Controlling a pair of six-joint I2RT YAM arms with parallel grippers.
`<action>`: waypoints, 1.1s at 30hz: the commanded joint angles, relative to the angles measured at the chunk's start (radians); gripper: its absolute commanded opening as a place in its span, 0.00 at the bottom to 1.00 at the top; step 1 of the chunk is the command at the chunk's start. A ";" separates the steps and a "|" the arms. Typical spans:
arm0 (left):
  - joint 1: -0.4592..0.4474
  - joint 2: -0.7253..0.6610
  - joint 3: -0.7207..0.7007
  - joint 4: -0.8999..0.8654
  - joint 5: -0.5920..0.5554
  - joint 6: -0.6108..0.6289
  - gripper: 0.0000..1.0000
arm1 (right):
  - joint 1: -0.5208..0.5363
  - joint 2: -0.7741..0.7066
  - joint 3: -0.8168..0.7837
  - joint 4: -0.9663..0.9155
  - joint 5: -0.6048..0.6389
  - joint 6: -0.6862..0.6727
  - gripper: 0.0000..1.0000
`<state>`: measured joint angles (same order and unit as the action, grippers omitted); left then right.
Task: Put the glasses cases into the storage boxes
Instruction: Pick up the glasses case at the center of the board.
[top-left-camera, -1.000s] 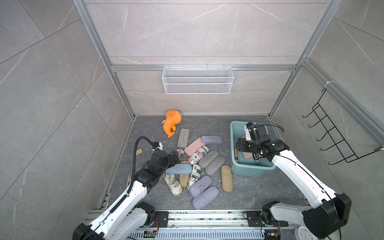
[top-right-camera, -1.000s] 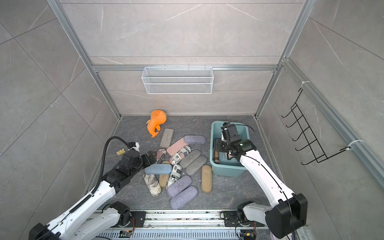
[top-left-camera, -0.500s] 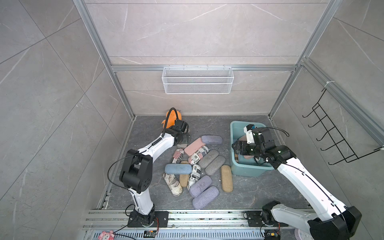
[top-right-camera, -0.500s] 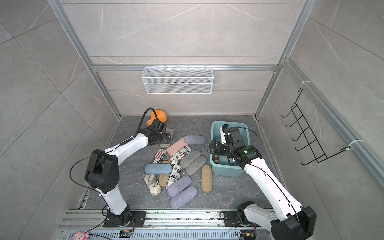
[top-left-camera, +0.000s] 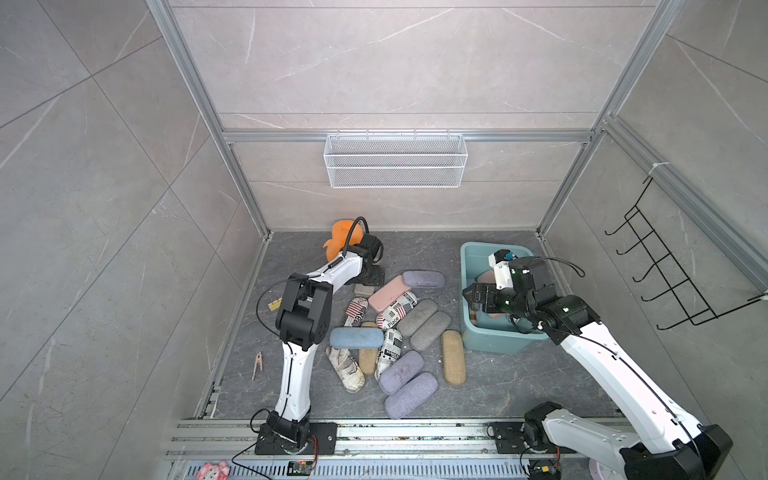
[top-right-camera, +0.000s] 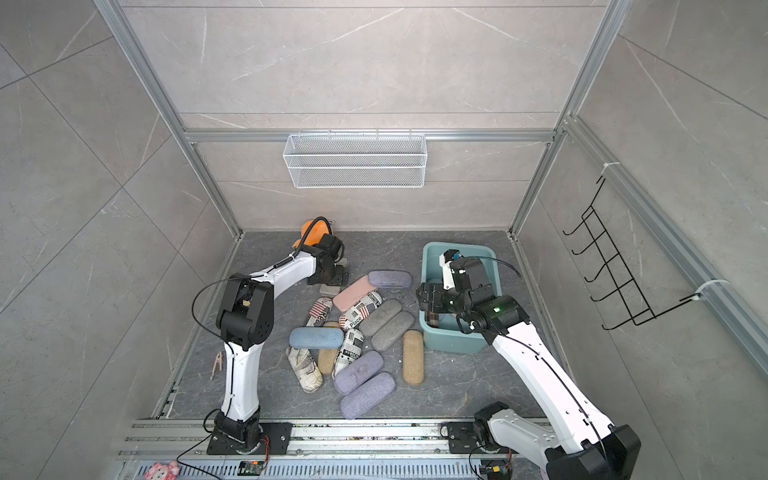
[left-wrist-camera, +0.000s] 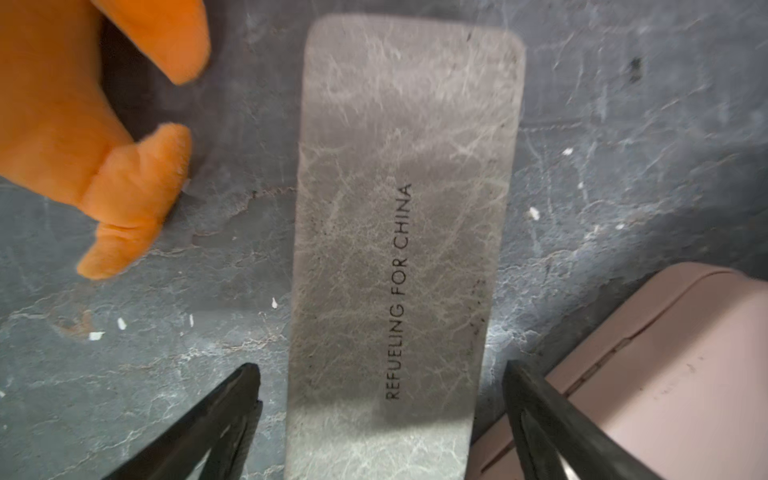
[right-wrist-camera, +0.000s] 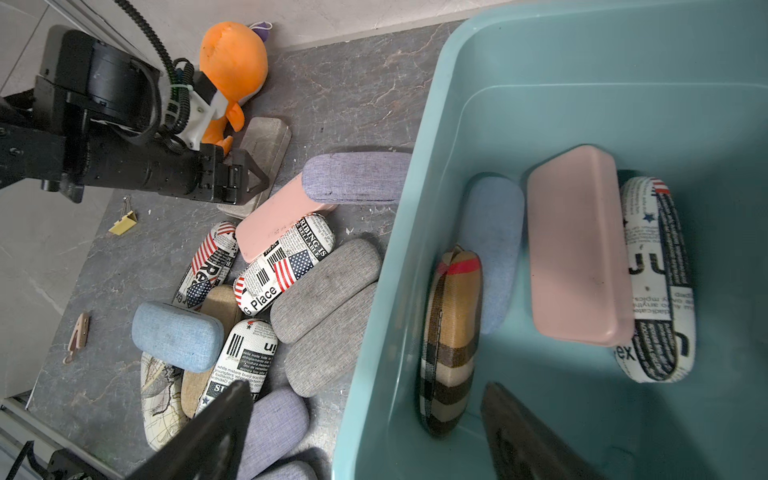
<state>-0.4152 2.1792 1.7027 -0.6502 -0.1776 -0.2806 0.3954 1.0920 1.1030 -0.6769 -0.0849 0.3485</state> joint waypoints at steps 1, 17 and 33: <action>0.001 0.017 0.032 -0.048 -0.010 0.037 0.90 | 0.012 0.002 -0.005 0.011 -0.015 0.026 0.89; 0.000 -0.051 -0.086 0.063 -0.029 0.066 0.64 | 0.047 0.052 0.045 0.035 -0.006 0.042 0.82; -0.016 -0.535 -0.434 0.334 0.165 -0.022 0.59 | 0.098 0.108 0.103 0.098 0.027 0.047 0.80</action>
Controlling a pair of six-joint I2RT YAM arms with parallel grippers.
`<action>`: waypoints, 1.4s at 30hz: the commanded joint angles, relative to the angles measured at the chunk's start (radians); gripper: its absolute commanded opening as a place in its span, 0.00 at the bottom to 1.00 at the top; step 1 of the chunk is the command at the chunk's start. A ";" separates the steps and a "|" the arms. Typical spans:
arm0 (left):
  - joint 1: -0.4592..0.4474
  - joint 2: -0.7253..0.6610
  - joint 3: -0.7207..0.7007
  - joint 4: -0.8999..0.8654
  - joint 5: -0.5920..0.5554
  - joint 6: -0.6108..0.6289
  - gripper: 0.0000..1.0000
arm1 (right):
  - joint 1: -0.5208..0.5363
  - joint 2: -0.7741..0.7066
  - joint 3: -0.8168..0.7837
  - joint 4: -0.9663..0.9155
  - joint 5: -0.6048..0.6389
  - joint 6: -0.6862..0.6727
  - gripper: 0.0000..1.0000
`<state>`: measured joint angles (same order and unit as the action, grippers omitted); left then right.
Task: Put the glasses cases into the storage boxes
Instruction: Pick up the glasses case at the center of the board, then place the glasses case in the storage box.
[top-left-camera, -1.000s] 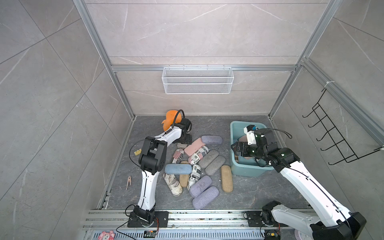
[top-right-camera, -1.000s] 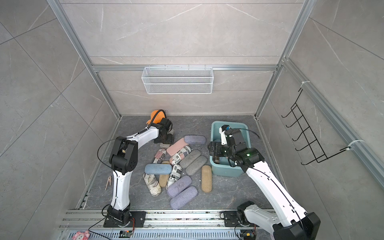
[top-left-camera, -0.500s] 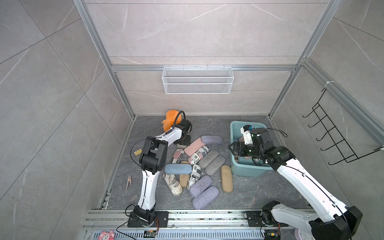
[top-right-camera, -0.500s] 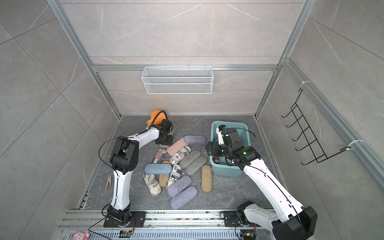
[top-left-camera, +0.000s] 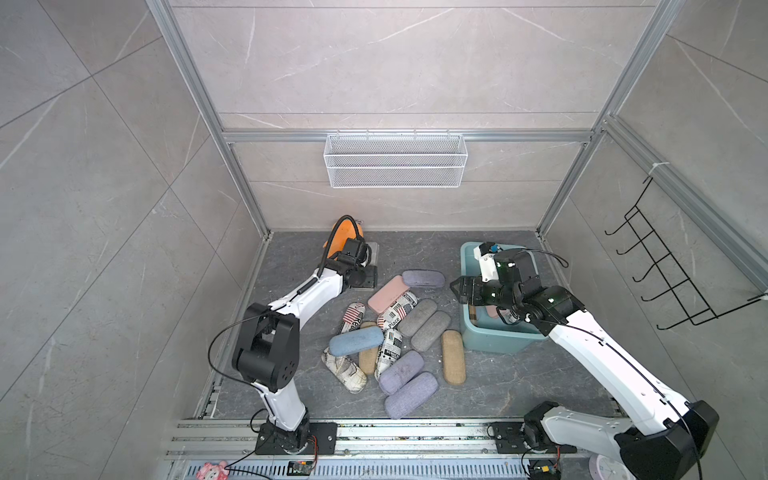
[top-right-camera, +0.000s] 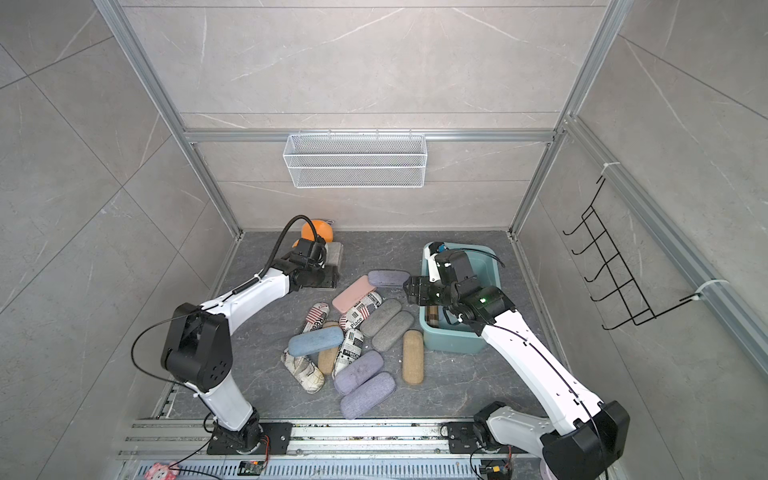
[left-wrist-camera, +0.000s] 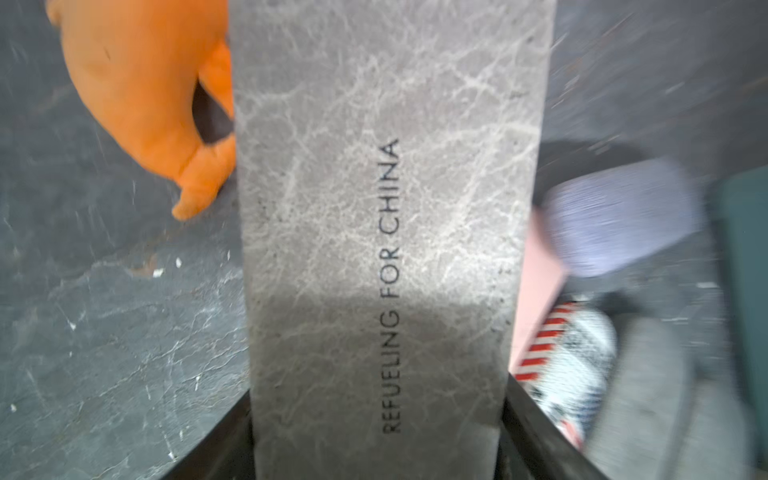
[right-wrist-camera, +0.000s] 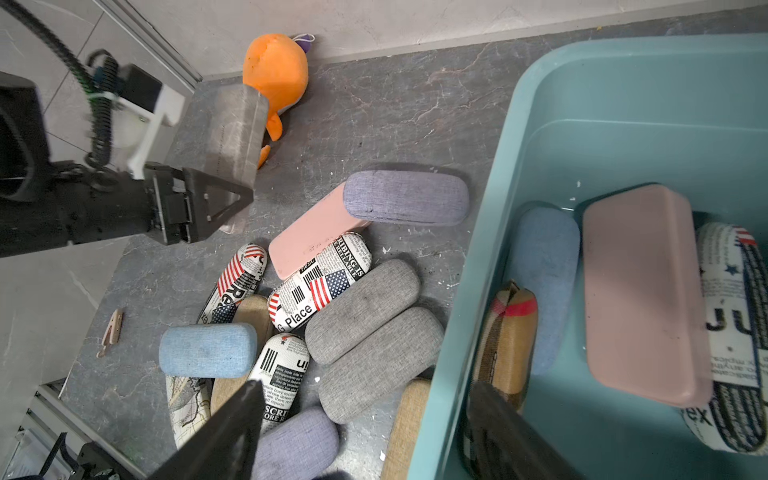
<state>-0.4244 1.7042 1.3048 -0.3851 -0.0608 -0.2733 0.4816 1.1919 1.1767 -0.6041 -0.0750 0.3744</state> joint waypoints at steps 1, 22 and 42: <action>-0.008 -0.086 -0.066 0.094 0.059 -0.033 0.59 | 0.017 0.012 0.029 0.027 0.019 0.021 0.80; -0.166 -0.721 -0.774 0.629 0.166 -0.208 0.59 | 0.178 -0.026 -0.105 0.276 0.047 0.131 0.78; -0.190 -0.594 -0.864 0.972 0.247 -0.351 0.59 | 0.275 0.138 -0.052 0.453 -0.055 0.199 0.79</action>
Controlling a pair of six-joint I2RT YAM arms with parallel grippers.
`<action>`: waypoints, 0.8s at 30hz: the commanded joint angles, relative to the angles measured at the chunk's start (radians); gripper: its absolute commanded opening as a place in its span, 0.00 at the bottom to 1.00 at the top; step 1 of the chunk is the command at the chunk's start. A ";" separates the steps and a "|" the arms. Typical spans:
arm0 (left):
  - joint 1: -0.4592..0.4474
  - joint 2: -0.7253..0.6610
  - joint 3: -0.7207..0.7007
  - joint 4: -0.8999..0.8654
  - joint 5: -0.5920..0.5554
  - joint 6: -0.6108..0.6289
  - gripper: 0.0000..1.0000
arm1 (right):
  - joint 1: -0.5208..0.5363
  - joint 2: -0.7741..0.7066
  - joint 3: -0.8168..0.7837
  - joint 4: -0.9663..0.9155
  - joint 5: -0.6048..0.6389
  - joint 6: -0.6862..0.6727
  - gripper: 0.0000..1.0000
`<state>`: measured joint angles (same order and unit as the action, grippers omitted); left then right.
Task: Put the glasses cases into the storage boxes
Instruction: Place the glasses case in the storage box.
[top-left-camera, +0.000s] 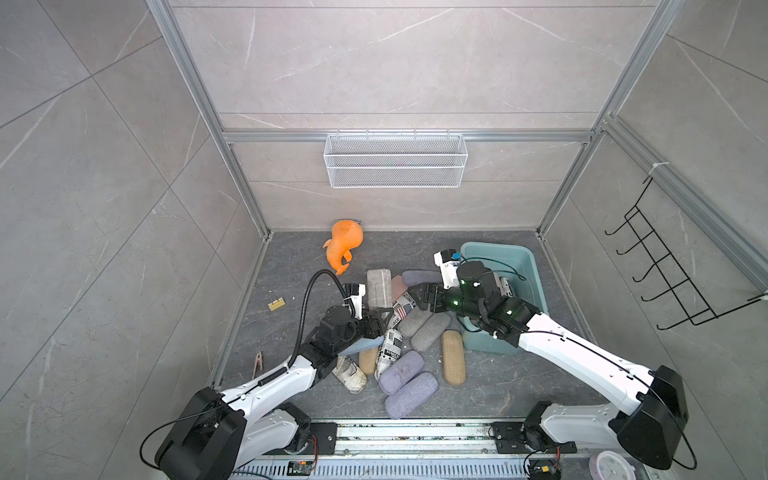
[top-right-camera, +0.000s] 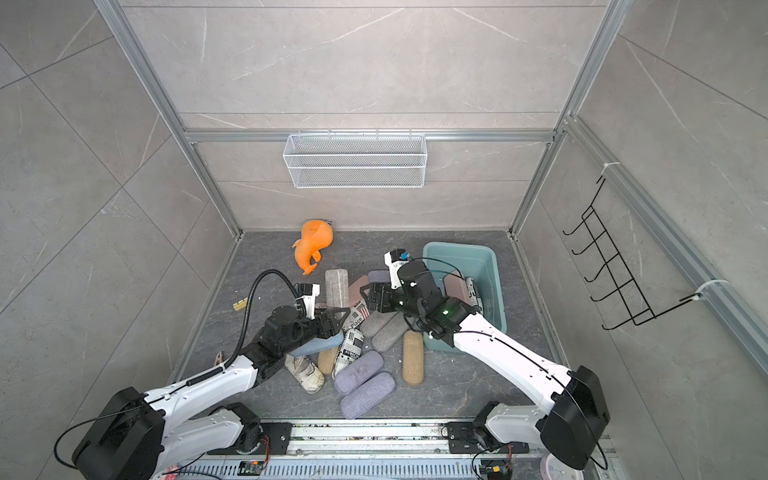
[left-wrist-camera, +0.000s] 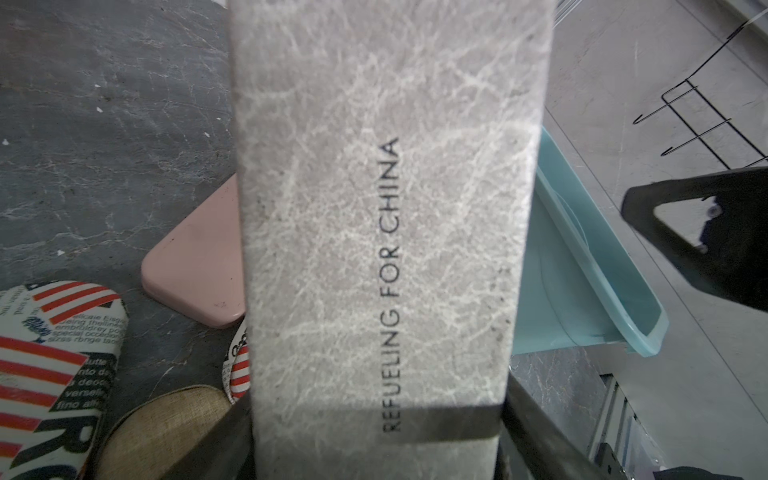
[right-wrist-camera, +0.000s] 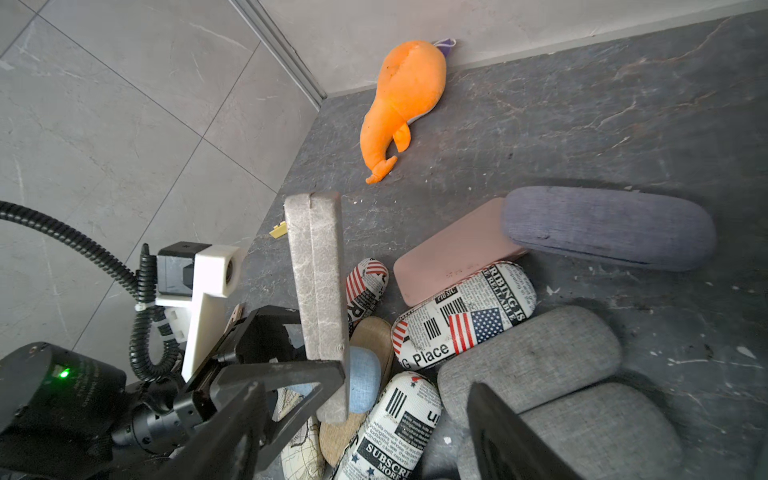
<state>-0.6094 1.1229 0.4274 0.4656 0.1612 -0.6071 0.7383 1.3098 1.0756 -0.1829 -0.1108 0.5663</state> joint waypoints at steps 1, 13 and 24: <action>-0.006 -0.015 0.014 0.126 0.032 -0.018 0.59 | 0.020 0.032 0.059 0.032 -0.017 0.009 0.80; -0.009 -0.028 0.039 0.096 0.078 -0.019 0.60 | 0.054 0.247 0.241 0.015 -0.065 -0.039 0.73; -0.010 -0.076 0.030 0.073 0.086 -0.014 0.60 | 0.084 0.319 0.289 -0.036 0.045 -0.043 0.62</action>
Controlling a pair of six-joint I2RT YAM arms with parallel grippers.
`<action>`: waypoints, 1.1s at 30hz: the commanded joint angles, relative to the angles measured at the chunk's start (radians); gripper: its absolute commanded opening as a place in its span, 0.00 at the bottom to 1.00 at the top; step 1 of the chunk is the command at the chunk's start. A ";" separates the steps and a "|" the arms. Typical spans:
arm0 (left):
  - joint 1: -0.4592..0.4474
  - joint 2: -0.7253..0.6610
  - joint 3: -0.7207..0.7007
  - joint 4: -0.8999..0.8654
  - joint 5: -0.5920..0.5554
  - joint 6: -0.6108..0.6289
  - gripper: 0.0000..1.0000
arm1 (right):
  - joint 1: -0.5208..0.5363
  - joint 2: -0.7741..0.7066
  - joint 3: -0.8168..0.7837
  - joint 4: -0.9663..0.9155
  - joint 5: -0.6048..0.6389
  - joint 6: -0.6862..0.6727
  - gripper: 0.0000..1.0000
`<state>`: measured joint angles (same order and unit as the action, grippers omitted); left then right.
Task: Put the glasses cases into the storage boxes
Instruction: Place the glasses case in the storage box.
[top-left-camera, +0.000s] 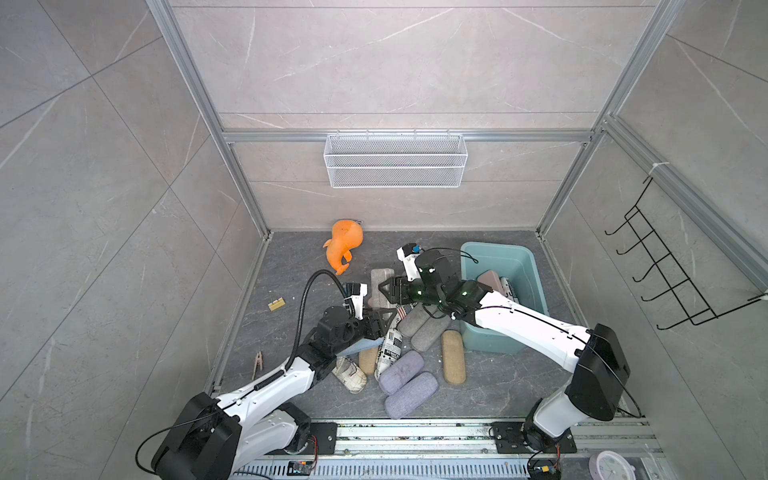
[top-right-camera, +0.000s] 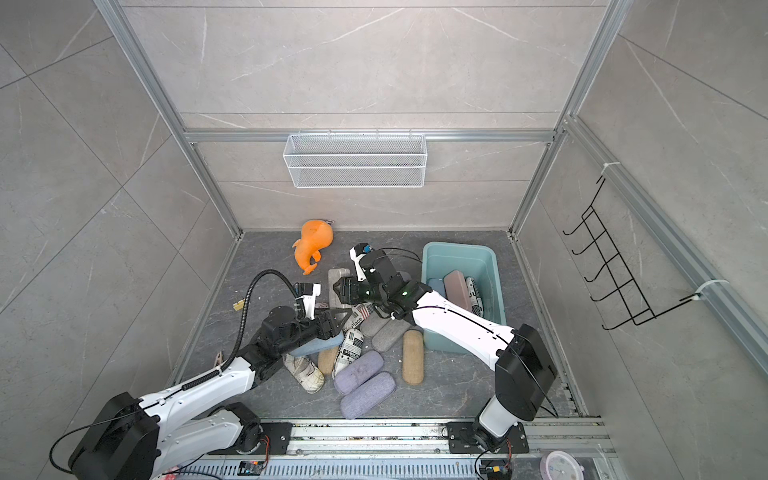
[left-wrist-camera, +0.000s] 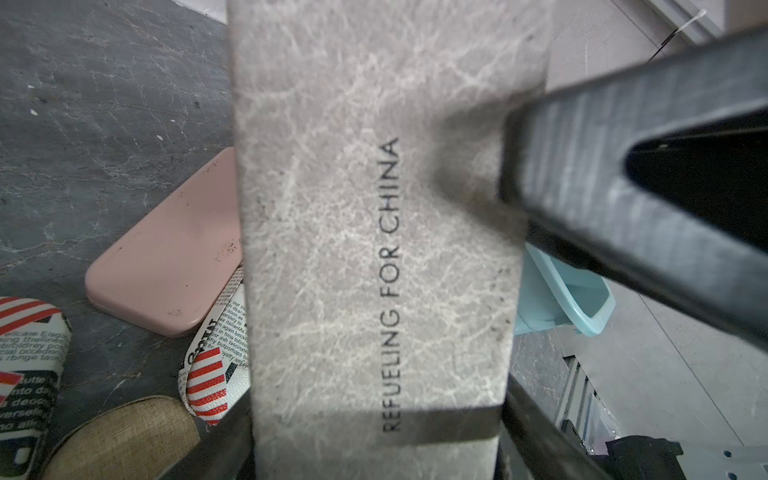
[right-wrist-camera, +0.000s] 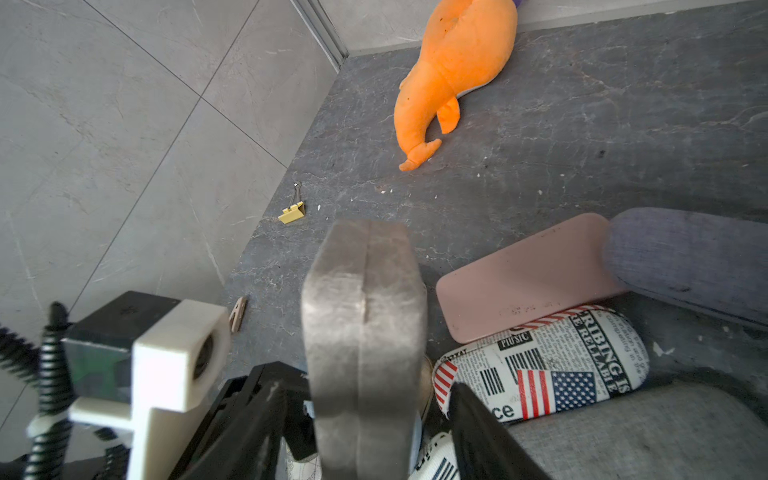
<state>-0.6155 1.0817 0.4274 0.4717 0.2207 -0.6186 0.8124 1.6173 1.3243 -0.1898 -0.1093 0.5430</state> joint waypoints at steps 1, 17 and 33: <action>-0.004 -0.037 0.030 0.066 0.027 -0.004 0.60 | 0.010 0.016 0.040 -0.028 0.044 -0.018 0.60; -0.004 -0.128 -0.004 -0.013 0.000 -0.026 0.94 | 0.016 -0.020 0.085 -0.057 0.062 -0.035 0.33; -0.004 -0.410 0.065 -0.558 -0.327 -0.082 0.97 | -0.218 -0.277 0.225 -0.458 0.203 -0.144 0.31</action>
<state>-0.6174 0.6815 0.4320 0.0158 -0.0467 -0.6754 0.6552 1.4288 1.4979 -0.5217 0.0528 0.4416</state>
